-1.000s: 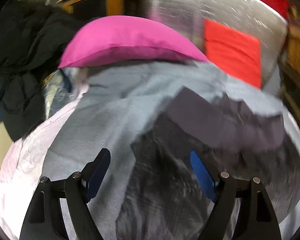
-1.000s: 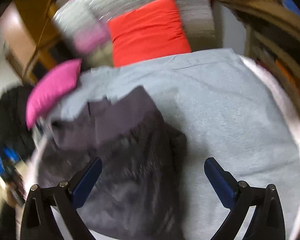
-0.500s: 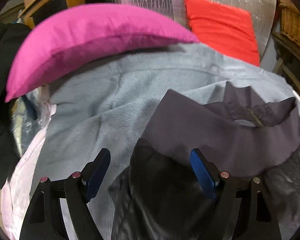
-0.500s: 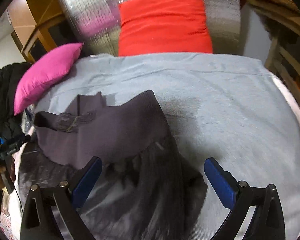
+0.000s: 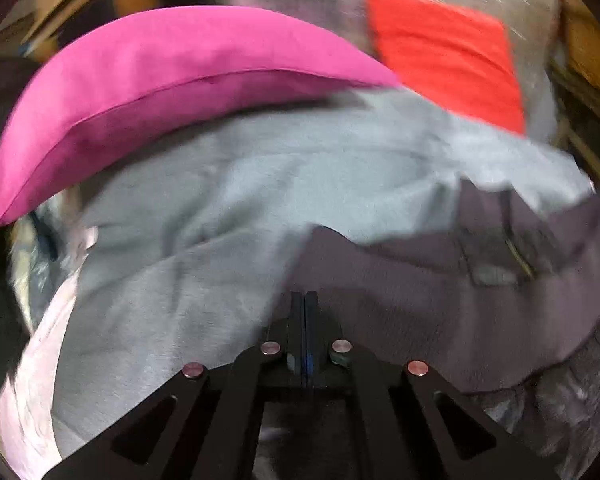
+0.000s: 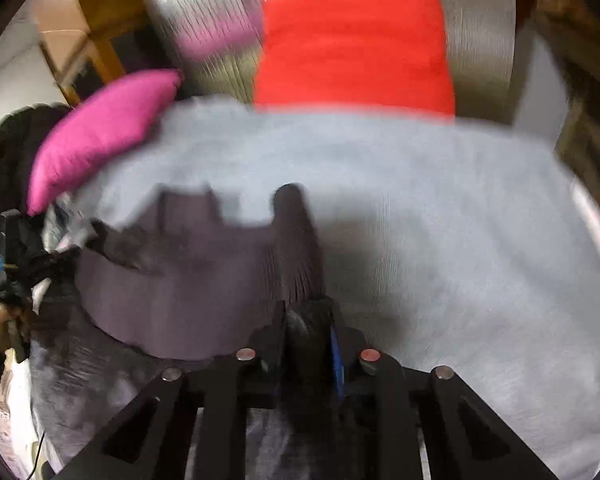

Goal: Fold large clothes

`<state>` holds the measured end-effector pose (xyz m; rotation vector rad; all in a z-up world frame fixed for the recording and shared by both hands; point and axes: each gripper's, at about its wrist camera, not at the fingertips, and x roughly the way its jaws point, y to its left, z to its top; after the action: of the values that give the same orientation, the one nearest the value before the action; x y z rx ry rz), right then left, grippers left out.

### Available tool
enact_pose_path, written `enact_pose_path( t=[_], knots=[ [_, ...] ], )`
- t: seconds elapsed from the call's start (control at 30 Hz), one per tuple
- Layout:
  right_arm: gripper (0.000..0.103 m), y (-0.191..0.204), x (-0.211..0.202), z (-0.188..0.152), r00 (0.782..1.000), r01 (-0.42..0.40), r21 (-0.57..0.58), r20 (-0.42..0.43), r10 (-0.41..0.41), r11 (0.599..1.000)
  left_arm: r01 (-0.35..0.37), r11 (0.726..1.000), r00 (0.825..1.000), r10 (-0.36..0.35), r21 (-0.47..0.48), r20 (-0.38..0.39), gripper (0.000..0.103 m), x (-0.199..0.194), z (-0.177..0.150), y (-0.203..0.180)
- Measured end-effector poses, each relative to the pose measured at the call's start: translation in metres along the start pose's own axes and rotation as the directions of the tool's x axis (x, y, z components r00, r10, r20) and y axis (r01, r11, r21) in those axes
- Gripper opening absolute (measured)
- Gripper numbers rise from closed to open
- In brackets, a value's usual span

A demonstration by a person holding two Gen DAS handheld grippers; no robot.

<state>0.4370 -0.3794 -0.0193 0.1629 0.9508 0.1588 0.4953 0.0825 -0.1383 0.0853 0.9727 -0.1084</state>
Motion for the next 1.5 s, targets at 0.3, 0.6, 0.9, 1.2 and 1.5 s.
enact_pose_path(
  t=[0.3,0.6,0.9,1.2,1.5],
  knots=[
    [0.065,-0.063,0.034,-0.031,0.994,-0.086,0.266,-0.039,0.100,0.960,0.076,0.988,0.995,-0.083,-0.132,-0.053,0.027,0.020,-0.012,0.036],
    [0.093,-0.055,0.044,-0.010,0.996,-0.063,0.235,-0.046,0.076,0.970,0.079,0.990,0.997,-0.077,0.114,-0.023,0.089,0.027,0.009,-0.025],
    [0.017,-0.022,0.051,-0.004,0.991,0.050,0.075,-0.125,-0.041,0.996,-0.004,0.991,0.998,0.012,0.135,-0.059,0.007,0.040,0.014,-0.035],
    [0.016,-0.069,0.079,-0.025,0.989,0.085,0.279,-0.141,-0.047,0.956,-0.081,0.997,0.985,0.079,-0.008,-0.151,0.008,0.083,0.007,-0.005],
    [0.064,-0.085,0.056,-0.031,0.995,-0.005,0.412,-0.087,0.045,0.911,-0.062,0.998,0.998,0.062,0.013,0.016,0.031,0.045,0.010,-0.023]
  ],
)
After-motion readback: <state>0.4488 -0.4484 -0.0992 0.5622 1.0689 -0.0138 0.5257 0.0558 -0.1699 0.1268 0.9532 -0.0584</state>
